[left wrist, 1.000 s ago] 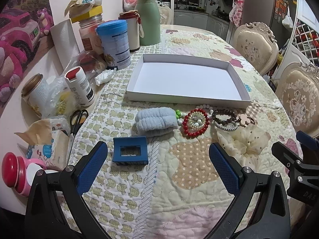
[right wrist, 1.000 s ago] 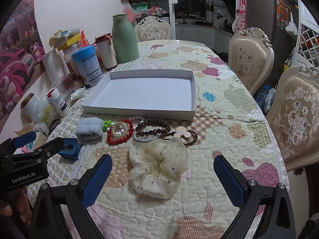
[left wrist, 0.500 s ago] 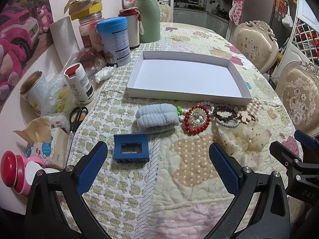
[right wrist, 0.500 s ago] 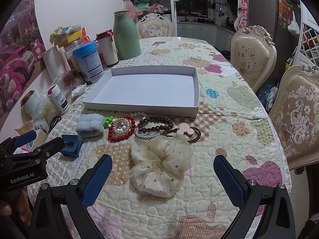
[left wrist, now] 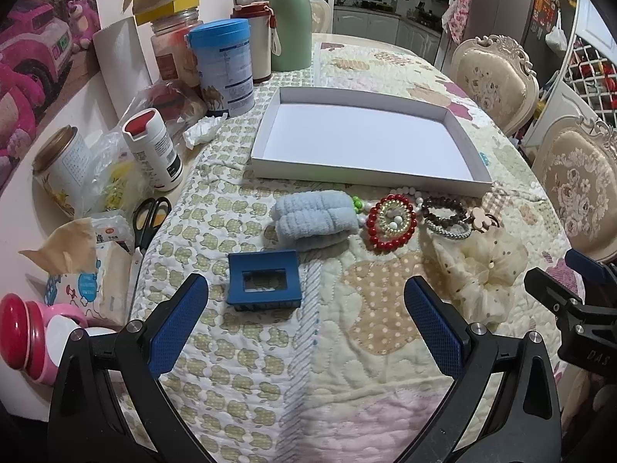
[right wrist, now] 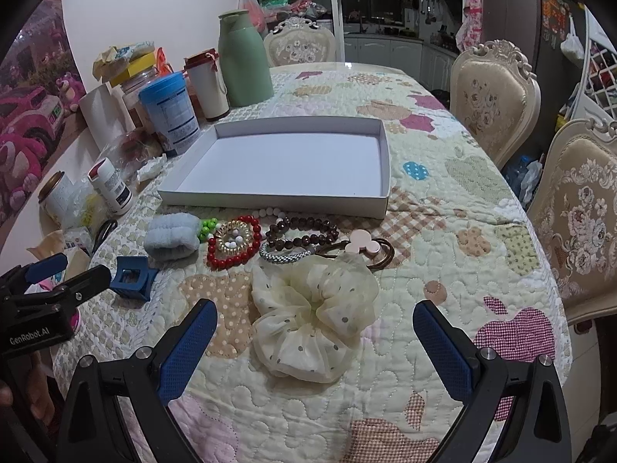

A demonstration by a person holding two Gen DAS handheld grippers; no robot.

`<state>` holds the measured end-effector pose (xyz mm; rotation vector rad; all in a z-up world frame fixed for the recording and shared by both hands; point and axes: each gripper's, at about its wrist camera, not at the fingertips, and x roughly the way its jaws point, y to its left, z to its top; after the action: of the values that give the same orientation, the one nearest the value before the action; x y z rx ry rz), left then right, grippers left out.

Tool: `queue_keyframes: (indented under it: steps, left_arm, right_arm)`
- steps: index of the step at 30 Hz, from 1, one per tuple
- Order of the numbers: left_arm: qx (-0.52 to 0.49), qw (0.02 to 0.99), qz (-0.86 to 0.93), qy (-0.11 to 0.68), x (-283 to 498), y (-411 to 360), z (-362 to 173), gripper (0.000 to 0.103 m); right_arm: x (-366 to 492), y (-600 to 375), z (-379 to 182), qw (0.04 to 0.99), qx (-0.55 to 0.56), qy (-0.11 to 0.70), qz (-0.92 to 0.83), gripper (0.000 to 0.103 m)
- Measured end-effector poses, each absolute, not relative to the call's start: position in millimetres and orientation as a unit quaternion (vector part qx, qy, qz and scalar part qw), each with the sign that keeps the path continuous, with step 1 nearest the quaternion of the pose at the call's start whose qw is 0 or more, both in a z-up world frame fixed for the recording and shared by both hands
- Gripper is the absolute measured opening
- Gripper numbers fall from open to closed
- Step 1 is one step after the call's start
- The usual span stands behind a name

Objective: Organize jewelry

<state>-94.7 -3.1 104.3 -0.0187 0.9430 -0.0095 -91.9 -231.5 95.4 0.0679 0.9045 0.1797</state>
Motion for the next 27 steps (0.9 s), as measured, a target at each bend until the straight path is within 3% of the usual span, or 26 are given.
queue_keyframes:
  steps: [20, 22, 24, 27]
  left_arm:
    - [-0.039, 0.863, -0.027, 0.503, -22, 30, 93, 0.102]
    - [-0.031, 0.861, -0.035, 0.506, -16, 26, 89, 0.102]
    - [-0.024, 0.858, -0.038, 0.512, -9, 23, 82, 0.102]
    - [-0.018, 0.852, -0.041, 0.522, 3, 21, 72, 0.102]
  right_arm:
    - [-56, -240, 90, 0.895, 0.041, 0.432, 0.100, 0.101]
    - [-47, -245, 88, 0.895, 0.049, 0.434, 0.097, 0.099]
    - [-35, -248, 84, 0.891, 0.055, 0.441, 0.098, 0.084]
    - [-15, -250, 77, 0.885, 0.057, 0.452, 0.097, 0.074]
